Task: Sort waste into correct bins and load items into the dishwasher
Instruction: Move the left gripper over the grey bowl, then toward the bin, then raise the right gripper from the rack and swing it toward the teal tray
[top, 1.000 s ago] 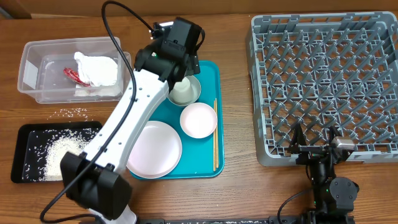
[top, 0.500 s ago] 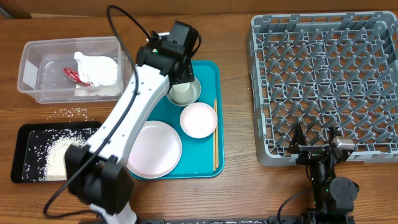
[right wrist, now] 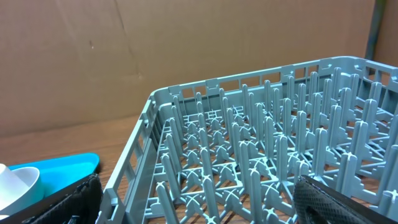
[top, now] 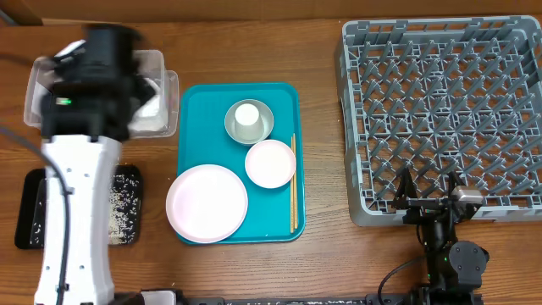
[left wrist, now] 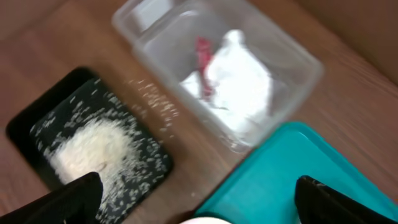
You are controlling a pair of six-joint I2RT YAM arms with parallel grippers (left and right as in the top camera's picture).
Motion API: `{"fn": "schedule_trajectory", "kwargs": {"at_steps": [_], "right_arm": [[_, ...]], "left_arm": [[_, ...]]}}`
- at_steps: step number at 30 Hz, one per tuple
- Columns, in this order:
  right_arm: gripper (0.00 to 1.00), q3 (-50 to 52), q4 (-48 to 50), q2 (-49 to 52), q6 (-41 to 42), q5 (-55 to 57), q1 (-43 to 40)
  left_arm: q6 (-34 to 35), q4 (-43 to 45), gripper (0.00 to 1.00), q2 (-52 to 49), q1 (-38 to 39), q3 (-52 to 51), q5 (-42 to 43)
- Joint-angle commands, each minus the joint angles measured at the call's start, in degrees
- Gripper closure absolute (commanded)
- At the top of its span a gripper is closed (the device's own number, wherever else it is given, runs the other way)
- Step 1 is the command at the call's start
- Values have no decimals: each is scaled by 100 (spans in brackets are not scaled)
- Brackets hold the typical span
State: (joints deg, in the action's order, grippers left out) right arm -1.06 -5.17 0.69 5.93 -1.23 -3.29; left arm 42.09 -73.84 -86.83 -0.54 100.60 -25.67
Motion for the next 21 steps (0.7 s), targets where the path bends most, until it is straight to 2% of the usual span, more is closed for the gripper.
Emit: {"fn": "schedule_trajectory", "kwargs": {"at_steps": [1,4,8,21], "right_arm": [[0,59,33,-52,-17,28,11],[0,59,33,-52,-17,28,11],[0,59,33,-52,-17,28,11],[0,59,33,-52,-17,28,11]], "left_arm": [[337,-173,0,-83,-815,37,826],[332,-258,0,-149,-1268,37,1204],[330,-490,0,-179,-1541,37,1217],[334,-581,0,-179,-1596,37,1222]]}}
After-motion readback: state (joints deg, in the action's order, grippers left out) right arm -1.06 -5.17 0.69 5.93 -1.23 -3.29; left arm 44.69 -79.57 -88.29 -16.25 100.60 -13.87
